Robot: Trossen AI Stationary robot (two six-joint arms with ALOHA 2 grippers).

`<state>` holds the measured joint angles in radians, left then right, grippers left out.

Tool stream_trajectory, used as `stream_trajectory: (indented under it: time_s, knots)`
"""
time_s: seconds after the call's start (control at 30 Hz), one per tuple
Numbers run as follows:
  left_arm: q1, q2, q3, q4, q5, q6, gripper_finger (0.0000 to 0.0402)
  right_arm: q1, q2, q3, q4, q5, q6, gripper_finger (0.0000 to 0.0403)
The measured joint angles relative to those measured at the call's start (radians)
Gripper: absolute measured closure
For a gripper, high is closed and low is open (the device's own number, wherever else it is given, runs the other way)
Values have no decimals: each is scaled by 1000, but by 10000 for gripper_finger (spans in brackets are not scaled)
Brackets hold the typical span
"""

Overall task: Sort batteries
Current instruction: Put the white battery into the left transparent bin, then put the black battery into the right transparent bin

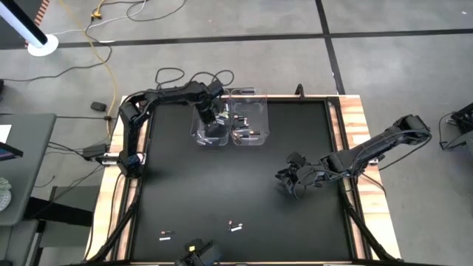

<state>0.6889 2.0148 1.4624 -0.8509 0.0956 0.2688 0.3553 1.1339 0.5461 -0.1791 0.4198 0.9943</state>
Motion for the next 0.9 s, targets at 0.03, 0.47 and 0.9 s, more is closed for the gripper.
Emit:
stream_trajectory:
  time_s: [0.03,0.47,0.9]
  knots:
    - [-1,0,-10,13,0,-6,372,0,0,0,0,0,0,281]
    - [1,0,-29,34,0,-28,297,0,0,0,0,0,0,281]
    - [2,-172,-1,-82,-9,-99,266,0,0,0,1,0,0,281]
